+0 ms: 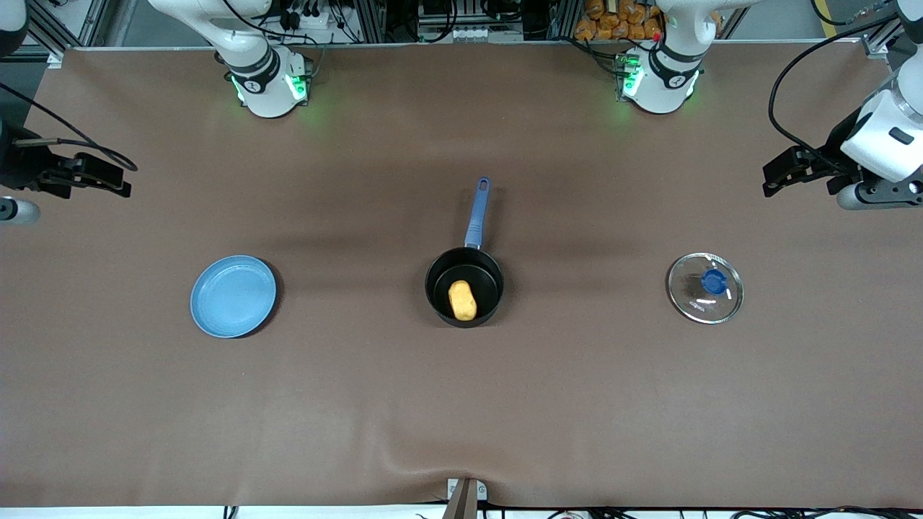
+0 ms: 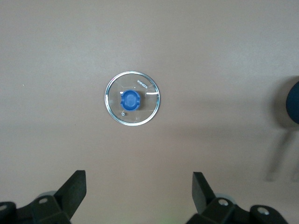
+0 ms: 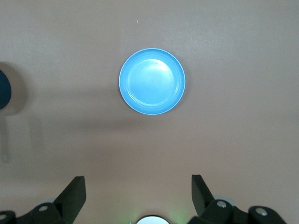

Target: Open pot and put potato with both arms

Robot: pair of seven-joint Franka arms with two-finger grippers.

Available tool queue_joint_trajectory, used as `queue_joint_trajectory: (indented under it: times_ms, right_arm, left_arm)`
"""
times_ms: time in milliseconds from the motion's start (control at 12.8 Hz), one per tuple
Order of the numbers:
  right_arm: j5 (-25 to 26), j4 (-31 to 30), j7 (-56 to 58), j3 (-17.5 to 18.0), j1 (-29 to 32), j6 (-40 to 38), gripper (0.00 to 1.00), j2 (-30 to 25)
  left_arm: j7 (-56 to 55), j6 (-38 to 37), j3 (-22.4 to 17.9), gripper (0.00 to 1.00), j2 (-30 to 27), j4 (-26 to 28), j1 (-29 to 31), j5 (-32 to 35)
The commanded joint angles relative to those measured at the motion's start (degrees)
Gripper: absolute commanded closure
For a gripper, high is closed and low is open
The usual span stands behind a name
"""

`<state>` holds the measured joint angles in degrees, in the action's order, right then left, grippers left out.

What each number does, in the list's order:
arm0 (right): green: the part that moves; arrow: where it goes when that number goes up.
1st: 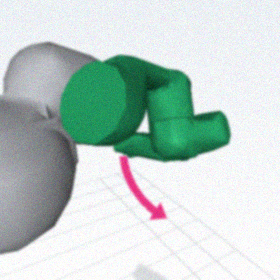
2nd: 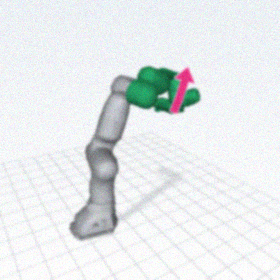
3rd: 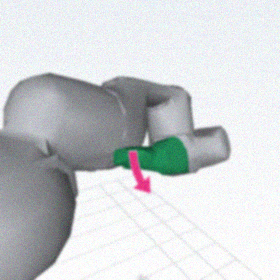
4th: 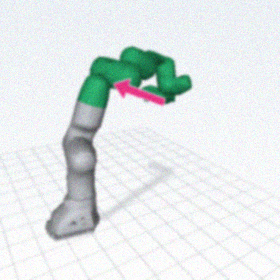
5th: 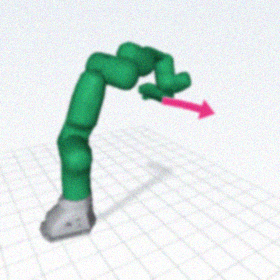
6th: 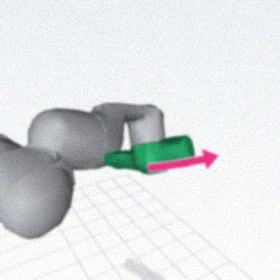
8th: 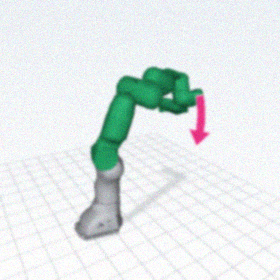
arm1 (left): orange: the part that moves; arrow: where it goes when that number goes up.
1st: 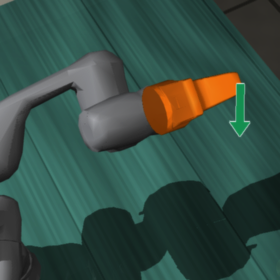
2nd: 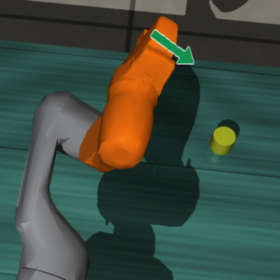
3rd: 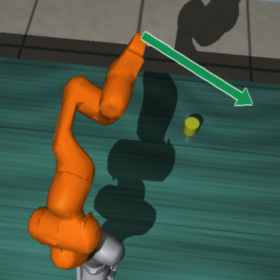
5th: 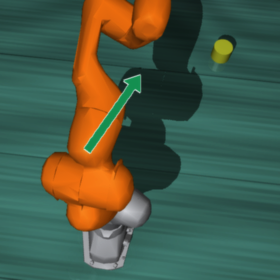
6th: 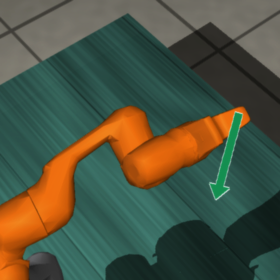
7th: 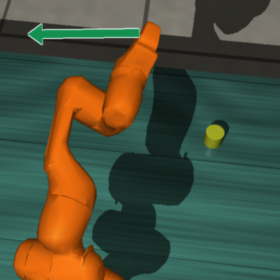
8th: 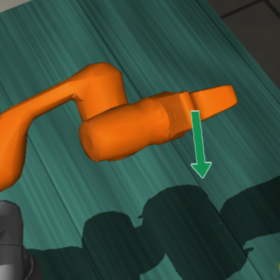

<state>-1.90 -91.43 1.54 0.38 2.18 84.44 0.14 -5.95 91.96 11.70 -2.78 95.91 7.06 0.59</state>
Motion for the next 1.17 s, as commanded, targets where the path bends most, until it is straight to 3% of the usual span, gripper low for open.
queue_joint_trajectory:
  times_ms: [0, 312, 1094]
  right_arm:
    - [0.49, -8.41, 0.66, 1.20, 0.72, 3.18, 0.00, -6.82]
    - [0.93, -2.18, 0.83, 0.67, -0.07, 2.92, 0.00, -3.93]
    - [1.11, -0.77, 0.84, -0.47, -0.33, 2.92, 0.00, -2.69]
  left_arm:
    - [0.32, -1.70, 0.25, 0.00, 0.32, -2.22, 0.32, -0.15]
    - [0.15, -3.19, 0.34, 0.00, 0.14, -3.19, 0.06, 0.03]
    - [0.15, -7.68, 0.78, 0.00, 0.14, -7.23, -0.21, -0.06]
